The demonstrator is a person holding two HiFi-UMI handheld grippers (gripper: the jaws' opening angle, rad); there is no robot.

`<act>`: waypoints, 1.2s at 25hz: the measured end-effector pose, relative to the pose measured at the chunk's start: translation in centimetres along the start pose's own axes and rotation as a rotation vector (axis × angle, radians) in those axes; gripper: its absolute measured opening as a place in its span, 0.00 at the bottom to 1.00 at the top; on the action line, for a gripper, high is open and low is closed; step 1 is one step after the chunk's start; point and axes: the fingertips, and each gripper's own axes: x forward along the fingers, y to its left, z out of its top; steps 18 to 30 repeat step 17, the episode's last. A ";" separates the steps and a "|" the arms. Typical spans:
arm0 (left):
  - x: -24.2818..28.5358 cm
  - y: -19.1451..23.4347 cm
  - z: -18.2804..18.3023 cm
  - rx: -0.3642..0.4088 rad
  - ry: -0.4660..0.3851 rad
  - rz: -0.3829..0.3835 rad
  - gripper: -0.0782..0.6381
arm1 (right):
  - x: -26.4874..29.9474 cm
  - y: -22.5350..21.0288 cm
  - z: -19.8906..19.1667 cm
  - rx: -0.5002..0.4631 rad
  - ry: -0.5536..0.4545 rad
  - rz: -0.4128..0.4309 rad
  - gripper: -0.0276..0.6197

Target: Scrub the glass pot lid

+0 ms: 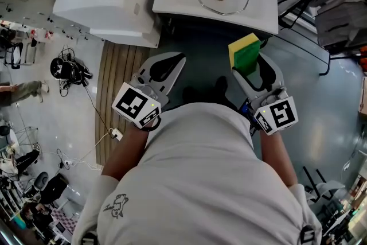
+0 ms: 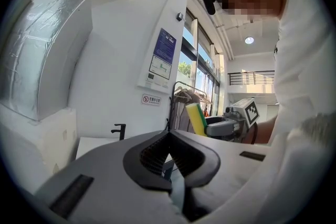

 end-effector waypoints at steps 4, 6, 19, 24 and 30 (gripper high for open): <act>-0.7 0.1 0.2 0.000 -0.007 -0.003 0.11 | 0.2 0.7 0.5 0.000 -0.007 0.000 0.51; -0.9 0.2 0.2 0.000 -0.009 -0.004 0.11 | 0.3 0.8 0.6 0.013 -0.011 0.000 0.51; -2.1 0.3 0.3 -0.008 -0.015 -0.006 0.11 | 0.4 1.7 1.1 0.022 -0.014 -0.006 0.51; -2.1 0.3 0.3 -0.008 -0.015 -0.006 0.11 | 0.4 1.7 1.1 0.022 -0.014 -0.006 0.51; -2.1 0.3 0.3 -0.008 -0.015 -0.006 0.11 | 0.4 1.7 1.1 0.022 -0.014 -0.006 0.51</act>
